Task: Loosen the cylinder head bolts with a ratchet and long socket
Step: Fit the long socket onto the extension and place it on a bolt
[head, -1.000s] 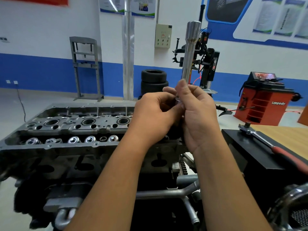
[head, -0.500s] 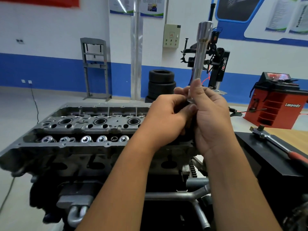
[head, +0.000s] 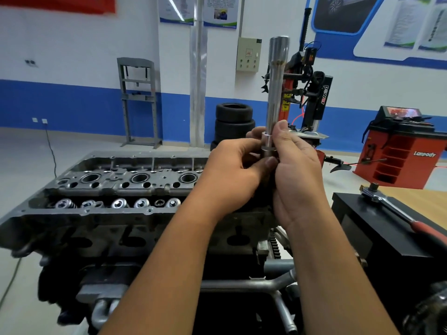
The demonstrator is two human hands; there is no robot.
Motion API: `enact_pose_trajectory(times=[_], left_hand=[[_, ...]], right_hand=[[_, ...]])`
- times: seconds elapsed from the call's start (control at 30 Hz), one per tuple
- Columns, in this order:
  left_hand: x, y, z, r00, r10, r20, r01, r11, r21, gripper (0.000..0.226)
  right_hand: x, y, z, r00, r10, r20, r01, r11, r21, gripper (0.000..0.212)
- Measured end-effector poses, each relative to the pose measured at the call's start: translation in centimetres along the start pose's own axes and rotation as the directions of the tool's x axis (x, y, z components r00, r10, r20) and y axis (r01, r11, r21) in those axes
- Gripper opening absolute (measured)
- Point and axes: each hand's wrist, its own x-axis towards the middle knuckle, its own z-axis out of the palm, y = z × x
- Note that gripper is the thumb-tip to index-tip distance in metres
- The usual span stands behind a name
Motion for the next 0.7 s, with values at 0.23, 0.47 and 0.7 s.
enact_pose_trajectory(times=[0.23,0.47,0.7], left_hand=[[-0.03,-0.10,0.37,0.999,-0.023,-0.037,0.025,0.999,0.037,0.010],[-0.09,0.00,0.70,0.993,0.025,-0.119,-0.006,0.988,0.155,0.021],[0.05,0.06,0.33,0.999,-0.021,-0.040,0.026,0.991,0.129,0.020]], right_hand=[[-0.12,-0.14,0.16,1.000,-0.006,-0.015,0.005,0.999,-0.047,0.041],[-0.31,-0.22,0.15,0.999,-0.032,-0.015,0.031,0.998,-0.046,0.042],[-0.35,0.03,-0.12,1.000,-0.010,-0.009,0.010,1.000,-0.017,0.039]])
